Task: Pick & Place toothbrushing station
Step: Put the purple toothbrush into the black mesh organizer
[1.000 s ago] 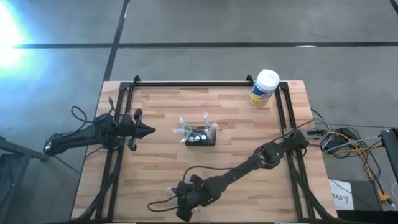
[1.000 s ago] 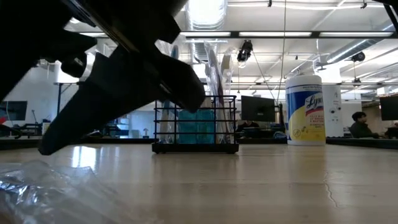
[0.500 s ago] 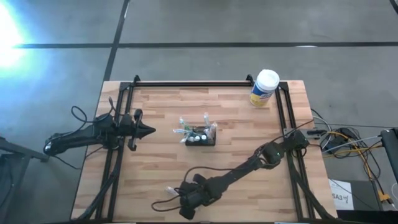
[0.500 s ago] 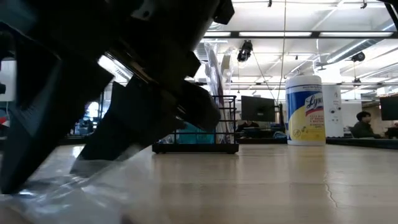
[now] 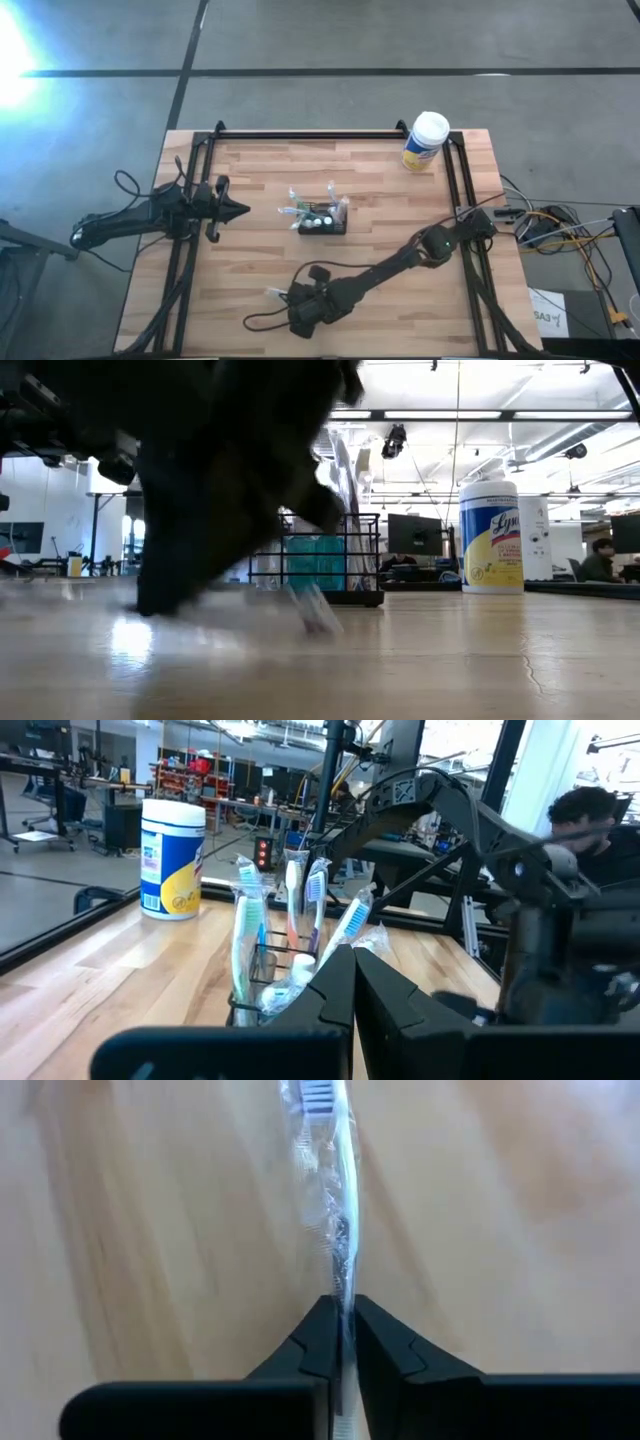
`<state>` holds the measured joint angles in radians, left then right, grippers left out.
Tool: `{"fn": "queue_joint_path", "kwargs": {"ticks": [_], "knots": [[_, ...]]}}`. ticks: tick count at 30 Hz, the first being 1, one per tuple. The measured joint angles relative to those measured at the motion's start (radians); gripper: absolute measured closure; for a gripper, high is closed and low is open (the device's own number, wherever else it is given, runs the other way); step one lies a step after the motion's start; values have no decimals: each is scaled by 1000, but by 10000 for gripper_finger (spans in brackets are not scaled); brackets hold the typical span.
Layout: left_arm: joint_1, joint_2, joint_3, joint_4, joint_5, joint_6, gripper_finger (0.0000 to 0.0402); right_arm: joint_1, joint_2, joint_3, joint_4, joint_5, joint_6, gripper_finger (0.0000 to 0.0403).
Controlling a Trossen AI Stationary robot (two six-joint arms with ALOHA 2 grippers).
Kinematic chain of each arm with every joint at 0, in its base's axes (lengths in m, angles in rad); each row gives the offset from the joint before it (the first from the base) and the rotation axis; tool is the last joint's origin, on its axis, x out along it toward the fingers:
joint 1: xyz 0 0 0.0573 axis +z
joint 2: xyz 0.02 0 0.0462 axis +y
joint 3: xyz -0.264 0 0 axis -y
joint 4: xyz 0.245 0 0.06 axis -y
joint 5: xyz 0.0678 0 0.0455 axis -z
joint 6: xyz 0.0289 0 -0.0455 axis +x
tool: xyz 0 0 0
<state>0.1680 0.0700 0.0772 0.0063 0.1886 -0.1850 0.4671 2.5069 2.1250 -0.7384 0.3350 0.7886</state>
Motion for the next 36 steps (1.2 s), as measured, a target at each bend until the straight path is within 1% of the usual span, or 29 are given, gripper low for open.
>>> {"fn": "queue_joint_path", "kwargs": {"ticks": [4, 8, 12, 15, 18, 20, 23, 26, 30, 32, 36], "knots": [[0, 0, 0, 0, 0, 9, 396, 2, -71, 10, 13, 86, -99, 387], [0, 0, 0, 1, 0, 21, 396, 5, -146, 12, 13, 137, -193, 388], [0, 0, 0, 1, 0, 28, 396, 13, -220, -3, 7, 214, -341, 389], [0, 0, 0, 1, 0, 28, 396, 13, -304, -31, 14, 264, -429, 389], [0, 0, 0, 1, 0, 29, 396, 13, -395, -103, 27, 327, -484, 389], [0, 0, 0, 1, 0, 32, 396, 13, -461, -180, 61, 379, -510, 389], [0, 0, 0, 3, -8, 43, 396, 12, -591, -339, 197, 402, -579, 389], [0, 0, 0, 3, -8, 52, 396, 12, -721, -536, 406, 403, -668, 389], [0, 0, 0, 4, -8, 52, 396, 8, -858, -814, 714, 391, -805, 389], [0, 0, 0, 4, -8, 52, 396, -6, -919, -932, 855, 367, -871, 390], [0, 0, 0, 13, -6, 57, 396, -65, -1005, -1131, 1093, 240, -941, 390]]}}
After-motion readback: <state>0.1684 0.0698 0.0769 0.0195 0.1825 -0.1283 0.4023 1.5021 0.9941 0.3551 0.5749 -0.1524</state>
